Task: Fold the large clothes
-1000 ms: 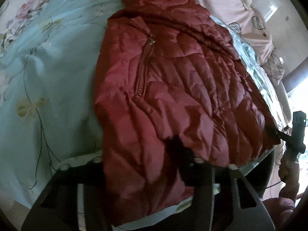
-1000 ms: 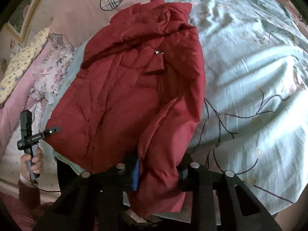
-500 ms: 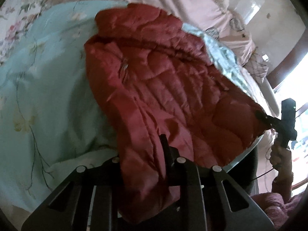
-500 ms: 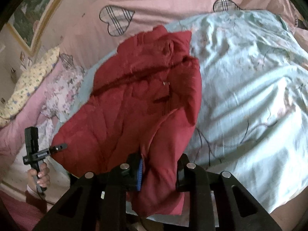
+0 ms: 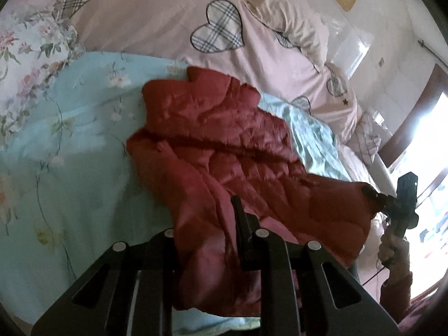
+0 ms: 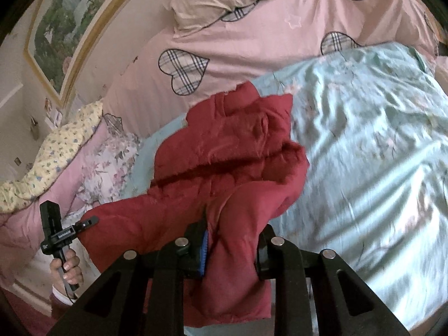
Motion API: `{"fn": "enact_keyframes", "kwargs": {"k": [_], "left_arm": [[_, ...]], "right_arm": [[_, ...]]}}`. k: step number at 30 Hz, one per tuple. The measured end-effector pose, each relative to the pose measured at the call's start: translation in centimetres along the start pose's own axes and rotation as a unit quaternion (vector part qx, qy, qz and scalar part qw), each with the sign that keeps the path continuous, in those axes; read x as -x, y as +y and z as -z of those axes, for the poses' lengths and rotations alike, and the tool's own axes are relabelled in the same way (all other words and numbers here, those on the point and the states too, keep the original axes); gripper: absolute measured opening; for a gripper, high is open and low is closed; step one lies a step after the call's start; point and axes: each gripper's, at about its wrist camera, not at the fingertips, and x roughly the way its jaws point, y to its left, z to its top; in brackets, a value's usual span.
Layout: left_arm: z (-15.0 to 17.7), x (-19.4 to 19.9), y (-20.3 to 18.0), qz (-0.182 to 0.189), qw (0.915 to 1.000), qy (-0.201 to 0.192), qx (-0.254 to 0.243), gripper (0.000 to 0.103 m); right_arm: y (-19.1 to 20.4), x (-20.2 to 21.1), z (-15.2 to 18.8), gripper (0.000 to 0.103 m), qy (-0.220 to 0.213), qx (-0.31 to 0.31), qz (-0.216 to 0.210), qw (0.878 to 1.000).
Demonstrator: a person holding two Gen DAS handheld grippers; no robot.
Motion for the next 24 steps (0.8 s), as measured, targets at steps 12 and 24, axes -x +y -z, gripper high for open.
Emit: {"fn": "enact_keyframes", "kwargs": {"k": [12,24], "left_arm": [[-5.4,-1.5,0.3,-0.014,0.9989,-0.045,0.007,0.017],[-10.2,-5.0,0.9,-0.036,0.9961,-0.071,0.037,0.018]], "right_arm": [[0.2,-2.2,-4.7,0.022,-0.037,0.008,-0.002,0.999],[-0.7,-6.6,-9.3,0.024,-0.065,0.003,0.01,0.998]]}}
